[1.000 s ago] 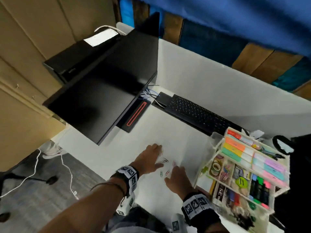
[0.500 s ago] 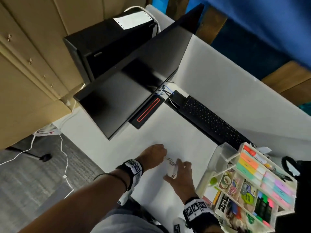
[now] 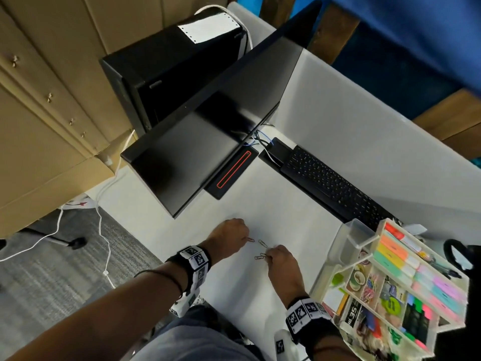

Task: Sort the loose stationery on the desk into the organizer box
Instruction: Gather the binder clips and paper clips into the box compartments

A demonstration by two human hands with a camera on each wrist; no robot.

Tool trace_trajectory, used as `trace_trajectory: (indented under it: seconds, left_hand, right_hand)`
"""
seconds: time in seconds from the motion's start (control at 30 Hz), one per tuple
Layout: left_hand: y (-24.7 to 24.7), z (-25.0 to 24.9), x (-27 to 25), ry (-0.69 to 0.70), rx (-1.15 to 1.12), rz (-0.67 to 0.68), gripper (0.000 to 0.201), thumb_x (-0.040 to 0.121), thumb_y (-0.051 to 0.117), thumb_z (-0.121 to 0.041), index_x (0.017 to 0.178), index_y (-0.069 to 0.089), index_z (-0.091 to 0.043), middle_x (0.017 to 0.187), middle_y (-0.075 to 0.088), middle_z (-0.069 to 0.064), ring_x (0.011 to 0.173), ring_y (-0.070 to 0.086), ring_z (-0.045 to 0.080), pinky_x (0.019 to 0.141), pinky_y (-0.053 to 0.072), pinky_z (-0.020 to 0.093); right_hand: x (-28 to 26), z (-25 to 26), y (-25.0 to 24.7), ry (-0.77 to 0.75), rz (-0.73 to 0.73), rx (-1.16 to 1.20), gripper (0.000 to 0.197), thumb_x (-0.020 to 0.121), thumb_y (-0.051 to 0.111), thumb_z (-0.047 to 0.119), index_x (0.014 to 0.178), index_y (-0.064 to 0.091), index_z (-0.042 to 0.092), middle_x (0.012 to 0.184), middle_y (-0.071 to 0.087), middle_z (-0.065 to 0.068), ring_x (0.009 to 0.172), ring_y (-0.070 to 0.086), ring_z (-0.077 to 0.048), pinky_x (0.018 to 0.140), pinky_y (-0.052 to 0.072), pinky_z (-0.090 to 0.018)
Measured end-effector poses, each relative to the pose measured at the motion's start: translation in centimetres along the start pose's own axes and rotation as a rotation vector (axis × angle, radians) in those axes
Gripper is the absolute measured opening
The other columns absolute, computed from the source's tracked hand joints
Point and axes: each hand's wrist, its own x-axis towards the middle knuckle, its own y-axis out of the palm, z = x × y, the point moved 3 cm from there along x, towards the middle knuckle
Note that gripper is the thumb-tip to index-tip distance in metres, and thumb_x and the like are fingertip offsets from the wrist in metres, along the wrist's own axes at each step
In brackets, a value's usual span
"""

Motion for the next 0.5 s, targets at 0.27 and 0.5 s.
trace_trajectory:
  seconds: [0.27, 0.5]
  left_hand:
    - [0.82, -0.85, 0.36, -0.097, 0.066, 0.133, 0.021, 0.086, 0.064, -0.022, 0.098, 0.065, -0.006, 0.104, 0.064, 0.014, 0.093, 0.063, 0.033, 0.078, 0.048, 0.036]
    - [0.49, -0.02, -0.13, -0.163, -0.016, 0.195, 0.035, 0.08, 0.057, -0.039, 0.092, 0.067, -0.008, 0.099, 0.066, 0.015, 0.091, 0.064, 0.035, 0.077, 0.055, 0.04]
  right_hand:
    - [0.79, -0.38, -0.59, 0.039, 0.063, 0.014, 0.005, 0.093, 0.063, 0.017, 0.088, 0.065, 0.016, 0.089, 0.062, -0.002, 0.079, 0.062, -0.022, 0.069, 0.05, -0.028]
    - [0.95, -0.87, -0.36, 0.054, 0.093, 0.085, 0.009, 0.085, 0.066, 0.02, 0.086, 0.06, 0.013, 0.089, 0.059, -0.002, 0.082, 0.06, -0.023, 0.072, 0.051, -0.031]
